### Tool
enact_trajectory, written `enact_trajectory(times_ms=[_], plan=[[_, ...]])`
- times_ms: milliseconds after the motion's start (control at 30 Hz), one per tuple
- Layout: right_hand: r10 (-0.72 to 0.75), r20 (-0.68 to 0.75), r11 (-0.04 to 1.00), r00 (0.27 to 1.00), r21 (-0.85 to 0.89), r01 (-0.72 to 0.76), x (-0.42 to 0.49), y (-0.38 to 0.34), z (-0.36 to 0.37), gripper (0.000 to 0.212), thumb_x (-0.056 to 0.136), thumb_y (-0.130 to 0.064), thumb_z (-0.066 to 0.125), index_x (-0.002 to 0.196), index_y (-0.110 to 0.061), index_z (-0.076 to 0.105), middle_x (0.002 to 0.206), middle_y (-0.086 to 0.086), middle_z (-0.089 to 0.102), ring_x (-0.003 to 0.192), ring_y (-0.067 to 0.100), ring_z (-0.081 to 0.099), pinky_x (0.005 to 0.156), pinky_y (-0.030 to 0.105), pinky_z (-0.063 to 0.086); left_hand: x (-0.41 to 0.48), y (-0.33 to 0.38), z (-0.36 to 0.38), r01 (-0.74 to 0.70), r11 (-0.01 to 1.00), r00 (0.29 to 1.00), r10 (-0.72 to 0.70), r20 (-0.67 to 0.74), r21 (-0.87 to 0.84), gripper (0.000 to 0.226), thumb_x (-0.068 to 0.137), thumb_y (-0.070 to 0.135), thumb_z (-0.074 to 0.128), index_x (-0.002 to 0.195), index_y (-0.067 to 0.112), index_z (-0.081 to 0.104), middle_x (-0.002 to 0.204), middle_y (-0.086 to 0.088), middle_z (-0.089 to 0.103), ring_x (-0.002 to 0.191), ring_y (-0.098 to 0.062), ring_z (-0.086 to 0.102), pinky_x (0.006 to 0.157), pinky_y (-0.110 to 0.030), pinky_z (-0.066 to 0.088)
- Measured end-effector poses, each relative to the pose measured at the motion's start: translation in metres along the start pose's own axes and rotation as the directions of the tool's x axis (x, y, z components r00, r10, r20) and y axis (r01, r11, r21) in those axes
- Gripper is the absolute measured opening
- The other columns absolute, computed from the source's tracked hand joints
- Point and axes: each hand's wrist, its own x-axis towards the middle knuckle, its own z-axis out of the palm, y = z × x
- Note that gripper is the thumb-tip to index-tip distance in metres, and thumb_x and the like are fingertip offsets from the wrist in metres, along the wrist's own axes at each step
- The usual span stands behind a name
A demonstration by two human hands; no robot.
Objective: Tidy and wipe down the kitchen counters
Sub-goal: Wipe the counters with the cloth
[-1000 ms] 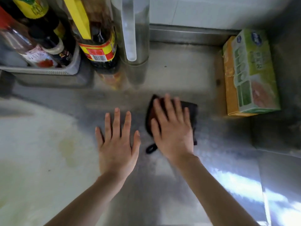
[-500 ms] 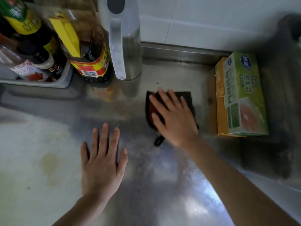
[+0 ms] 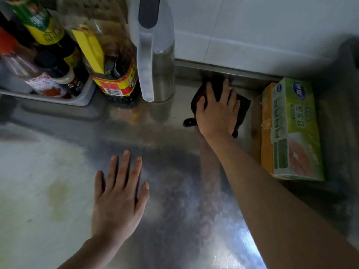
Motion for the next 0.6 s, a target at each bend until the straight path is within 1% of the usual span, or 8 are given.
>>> enact_trajectory(times_ms=[33,100,200,267,333,400,500,600], plan=[[-0.007,-0.002,1.0,1.0,0.006,0.007,-0.004,-0.009,0.001,0.051,0.098,-0.041,0.022,0.148,-0.03,0.02,0.158,0.009,0.006,0.143,0.035,0.008,0.116,0.048,0.007,0.0,0.0,0.0,0.001,1.0,1.0,-0.001,-0.003,0.001,0.059,0.093,0.045,0.018,0.143,0.016,0.028,0.151,-0.012,0.027,0.138,-0.032,0.024,0.102,-0.054,0.024],[-0.213,0.041,0.977,0.976,0.022,0.212,-0.018,-0.021,0.003,0.051,0.098,-0.041,0.023,0.148,-0.03,0.02,0.157,0.009,0.01,0.143,0.034,0.009,0.116,0.049,0.007,0.0,0.0,0.0,0.009,1.0,1.0,-0.009,-0.01,-0.007,0.059,0.093,0.046,0.017,0.144,0.017,0.026,0.152,-0.011,0.026,0.138,-0.031,0.023,0.104,-0.054,0.024],[-0.557,0.139,0.826,0.819,-0.003,0.563,-0.02,-0.005,-0.001,0.051,0.098,-0.044,0.022,0.148,-0.031,0.019,0.157,0.005,0.013,0.143,0.031,0.01,0.116,0.047,0.007,-0.001,-0.001,0.002,0.016,1.0,1.0,-0.016,-0.017,-0.01,0.058,0.094,0.047,0.014,0.145,0.021,0.021,0.153,-0.008,0.022,0.14,-0.028,0.019,0.107,-0.052,0.021],[-0.521,0.133,0.849,0.843,-0.022,0.528,-0.008,0.008,-0.001,0.051,0.098,-0.045,0.02,0.147,-0.033,0.018,0.157,0.004,0.014,0.143,0.029,0.011,0.115,0.044,0.006,0.0,-0.002,0.004,0.015,1.0,1.0,-0.015,-0.026,-0.013,0.057,0.094,0.047,0.014,0.145,0.022,0.02,0.153,-0.007,0.021,0.141,-0.026,0.017,0.108,-0.05,0.019],[-0.322,0.074,0.946,0.944,-0.012,0.324,-0.005,0.006,0.002,0.051,0.098,-0.043,0.02,0.148,-0.031,0.019,0.157,0.006,0.014,0.143,0.029,0.01,0.117,0.044,0.006,0.0,-0.003,0.006,0.013,1.0,0.999,-0.014,-0.032,-0.024,0.057,0.094,0.048,0.013,0.145,0.024,0.018,0.154,-0.005,0.018,0.142,-0.024,0.011,0.11,-0.047,0.013],[-0.204,0.045,0.979,0.978,0.025,0.203,-0.02,-0.013,0.005,0.051,0.098,-0.04,0.02,0.148,-0.028,0.018,0.157,0.007,0.014,0.143,0.03,0.008,0.117,0.046,0.005,0.0,-0.003,0.007,0.013,0.999,0.999,-0.014,-0.033,-0.033,0.057,0.094,0.049,0.01,0.146,0.026,0.016,0.155,-0.003,0.016,0.143,-0.022,0.008,0.111,-0.046,0.011],[-0.366,0.062,0.931,0.929,0.018,0.366,-0.064,-0.03,0.007,0.051,0.098,-0.039,0.023,0.147,-0.028,0.022,0.155,0.008,0.02,0.142,0.032,0.014,0.115,0.047,0.01,0.001,-0.002,0.004,0.007,0.998,1.0,-0.008,-0.017,-0.061,0.057,0.094,0.049,0.012,0.145,0.024,0.02,0.154,-0.004,0.019,0.142,-0.023,0.011,0.111,-0.047,0.013],[-0.633,0.15,0.767,0.76,-0.015,0.642,-0.095,-0.02,0.0,0.051,0.096,-0.043,0.022,0.145,-0.031,0.028,0.154,0.004,0.025,0.142,0.03,0.018,0.114,0.046,0.014,-0.001,-0.001,-0.003,-0.001,0.993,1.0,0.001,0.002,-0.119,0.06,0.093,0.049,0.008,0.147,0.023,0.015,0.156,-0.002,0.01,0.144,-0.02,0.002,0.114,-0.045,0.004]])
